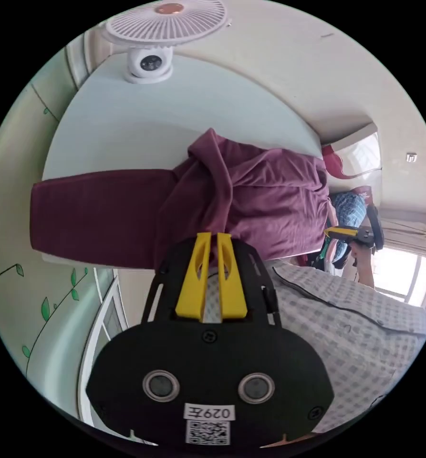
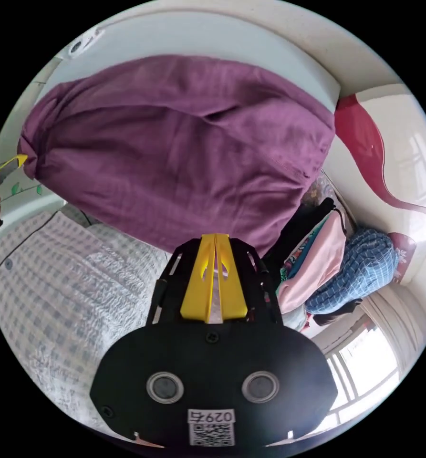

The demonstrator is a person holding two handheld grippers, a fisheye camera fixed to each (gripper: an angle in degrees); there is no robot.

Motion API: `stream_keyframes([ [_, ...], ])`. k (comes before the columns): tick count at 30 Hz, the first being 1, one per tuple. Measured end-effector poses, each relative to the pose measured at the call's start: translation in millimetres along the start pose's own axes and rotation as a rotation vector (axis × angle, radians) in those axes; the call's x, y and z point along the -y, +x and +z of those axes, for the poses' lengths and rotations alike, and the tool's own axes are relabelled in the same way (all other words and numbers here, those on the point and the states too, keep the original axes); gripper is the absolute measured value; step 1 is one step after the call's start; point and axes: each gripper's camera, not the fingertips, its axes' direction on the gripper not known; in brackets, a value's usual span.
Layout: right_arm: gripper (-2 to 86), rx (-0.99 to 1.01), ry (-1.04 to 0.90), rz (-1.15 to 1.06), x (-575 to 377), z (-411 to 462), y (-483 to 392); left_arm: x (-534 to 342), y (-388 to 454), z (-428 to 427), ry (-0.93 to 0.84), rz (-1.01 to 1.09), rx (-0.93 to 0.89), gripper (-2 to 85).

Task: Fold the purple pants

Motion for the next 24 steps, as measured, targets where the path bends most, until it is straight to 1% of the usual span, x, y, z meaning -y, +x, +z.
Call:
stream_keyframes([
  [1,-0.5,0.023,0.014,0.005,1,-4,-2,-2,-3,-4,-0.004,-0.002,0.026,10.5],
  [3,-0.5,0.134,0.067,0.016,9,-16,-18,-3,-2,-11,-0.039,0.063,0.165,17.4],
  [4,-0.5,0.170,0.081,0.018,12,-18,-24,-3,1,-10,-0.046,0.095,0.179,17.7],
  [5,-0.5,0.255,0.109,0.014,19,-23,-38,0,8,-7,-0.059,0.163,0.172,18.3],
  [6,-0.5,0.359,0.144,-0.003,25,-28,-54,6,16,-1,-0.088,0.229,0.135,18.8],
  [7,-0.5,0.413,0.159,-0.012,28,-30,-63,9,21,3,-0.106,0.259,0.115,19.0],
  [9,-0.5,0.576,0.165,-0.025,40,-32,-93,26,44,22,-0.200,0.378,0.082,20.3],
  [10,-0.5,0.598,0.154,-0.026,43,-31,-99,30,50,27,-0.226,0.403,0.091,20.4],
  [11,-0.5,0.625,0.132,-0.034,46,-29,-110,36,60,36,-0.272,0.440,0.138,20.3],
  [13,-0.4,0.627,0.129,-0.034,43,-29,-118,43,70,49,-0.340,0.511,0.213,18.4],
  [14,-0.4,0.610,0.142,-0.012,37,-29,-118,45,72,53,-0.358,0.546,0.270,15.6],
  [15,-0.5,0.586,0.148,0.023,28,-28,-115,46,75,47,-0.343,0.611,0.313,8.6],
  [16,-0.5,0.575,0.148,0.042,24,-27,-113,47,76,42,-0.338,0.639,0.310,5.1],
  [17,-0.5,0.562,0.149,0.084,14,-24,-106,53,74,26,-0.324,0.651,0.280,4.2],
  [19,-0.5,0.573,0.161,0.154,-4,-19,-92,68,62,-16,-0.261,0.615,0.264,3.5],
  [21,-0.5,0.646,0.189,0.238,-26,-8,-73,94,31,-88,-0.128,0.491,0.317,3.6],
  [22,-0.5,0.670,0.197,0.259,-32,-5,-69,102,21,-105,-0.110,0.449,0.333,3.8],
  [24,-0.5,0.769,0.225,0.327,-50,9,-56,131,-24,-150,-0.133,0.251,0.337,4.6],
])
